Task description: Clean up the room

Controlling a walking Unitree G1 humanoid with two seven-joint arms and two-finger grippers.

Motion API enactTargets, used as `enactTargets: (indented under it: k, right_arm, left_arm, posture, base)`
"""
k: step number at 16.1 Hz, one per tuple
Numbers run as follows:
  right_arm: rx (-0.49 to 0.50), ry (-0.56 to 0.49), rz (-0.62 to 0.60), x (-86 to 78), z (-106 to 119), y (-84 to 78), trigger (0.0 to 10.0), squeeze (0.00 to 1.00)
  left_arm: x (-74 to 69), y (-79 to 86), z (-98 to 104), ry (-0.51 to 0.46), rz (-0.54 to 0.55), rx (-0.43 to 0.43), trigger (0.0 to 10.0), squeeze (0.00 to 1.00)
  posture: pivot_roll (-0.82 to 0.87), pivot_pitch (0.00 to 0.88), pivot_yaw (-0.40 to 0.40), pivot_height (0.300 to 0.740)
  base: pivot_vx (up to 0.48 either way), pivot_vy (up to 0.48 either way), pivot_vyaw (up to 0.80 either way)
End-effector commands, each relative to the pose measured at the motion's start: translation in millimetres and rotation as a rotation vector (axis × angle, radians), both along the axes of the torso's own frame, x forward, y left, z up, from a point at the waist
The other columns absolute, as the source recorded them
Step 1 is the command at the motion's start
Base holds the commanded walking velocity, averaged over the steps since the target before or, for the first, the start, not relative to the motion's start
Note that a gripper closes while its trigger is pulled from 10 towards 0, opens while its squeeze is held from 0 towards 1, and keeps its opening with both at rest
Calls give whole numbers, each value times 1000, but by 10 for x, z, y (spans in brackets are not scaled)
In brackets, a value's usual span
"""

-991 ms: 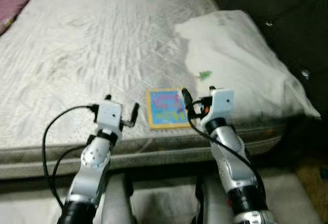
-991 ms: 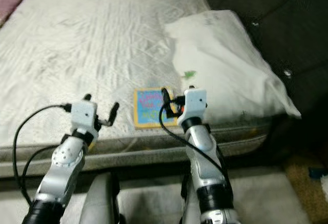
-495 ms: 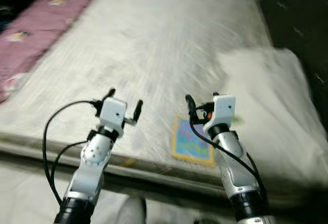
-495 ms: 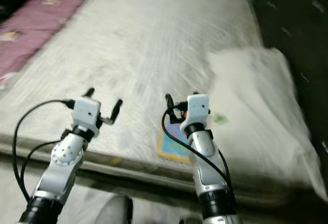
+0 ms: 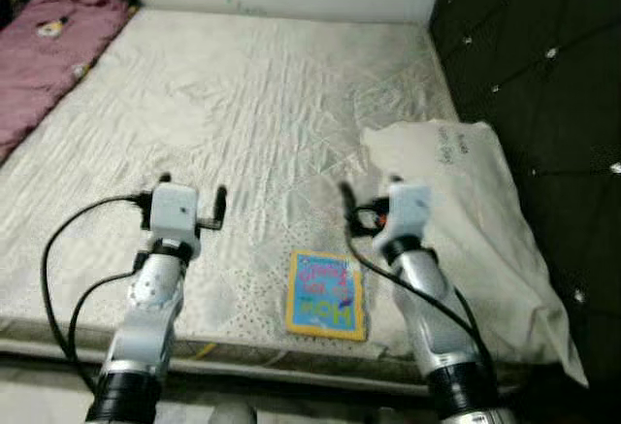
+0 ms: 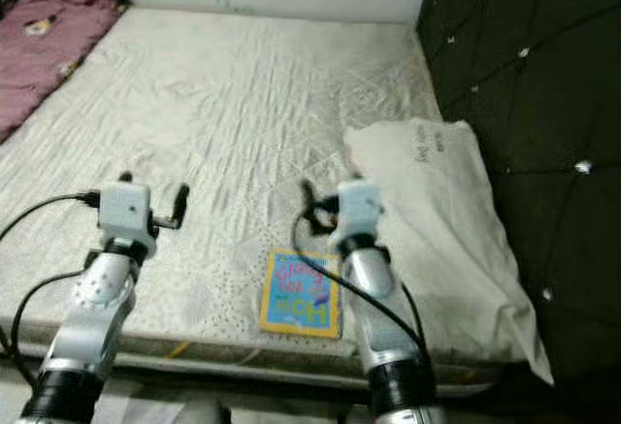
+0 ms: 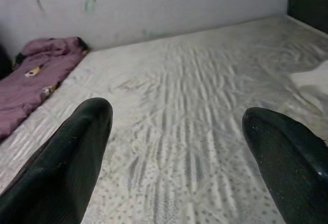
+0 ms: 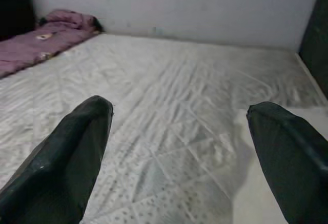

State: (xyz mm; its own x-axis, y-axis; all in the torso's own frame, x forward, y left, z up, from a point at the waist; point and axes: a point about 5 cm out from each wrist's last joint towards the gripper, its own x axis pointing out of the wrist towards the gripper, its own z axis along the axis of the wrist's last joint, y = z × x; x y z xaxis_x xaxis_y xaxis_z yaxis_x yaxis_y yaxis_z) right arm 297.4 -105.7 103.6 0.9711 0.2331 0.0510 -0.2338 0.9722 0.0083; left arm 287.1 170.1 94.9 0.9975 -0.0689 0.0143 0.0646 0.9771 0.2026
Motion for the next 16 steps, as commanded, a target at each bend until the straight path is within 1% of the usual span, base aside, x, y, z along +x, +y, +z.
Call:
enactTargets:
  k: [1, 5, 6, 8, 12, 16]
  right_arm:
    - [-15, 5, -35, -20, -25, -103, 10000, 0]
    - [-7, 28, -56, -28, -59, -143, 10000, 0]
    - [-6, 31, -51, -27, -61, -141, 10000, 0]
    - [-8, 37, -52, -28, -69, -140, 10000, 0]
    - [-21, 55, -58, -26, -92, -150, 10000, 0]
    - [-19, 61, -57, -25, -99, -149, 10000, 0]
  left_arm:
    - [-8, -105, 17, -9, -45, -10, 10000, 0]
    - [-13, -163, 22, -8, -62, -19, 10000, 0]
    - [-8, -174, 5, 8, -60, -54, 10000, 0]
    - [-5, -195, 9, 10, -64, -74, 10000, 0]
    - [-6, -220, 12, 12, -70, -78, 10000, 0]
    - [-2, -227, 12, 11, -71, -84, 10000, 0]
  posture:
    - [54, 0, 21, 740]
    - [48, 0, 17, 740]
    - [48, 0, 15, 740]
    - [49, 0, 13, 740]
    - [48, 0, 11, 740]
    - [47, 0, 11, 740]
  base:
    - [0, 0, 0]
    - [0, 0, 0]
    - [0, 0, 0]
    - [0, 0, 0]
    - [0, 312, 0]
    - [0, 315, -800]
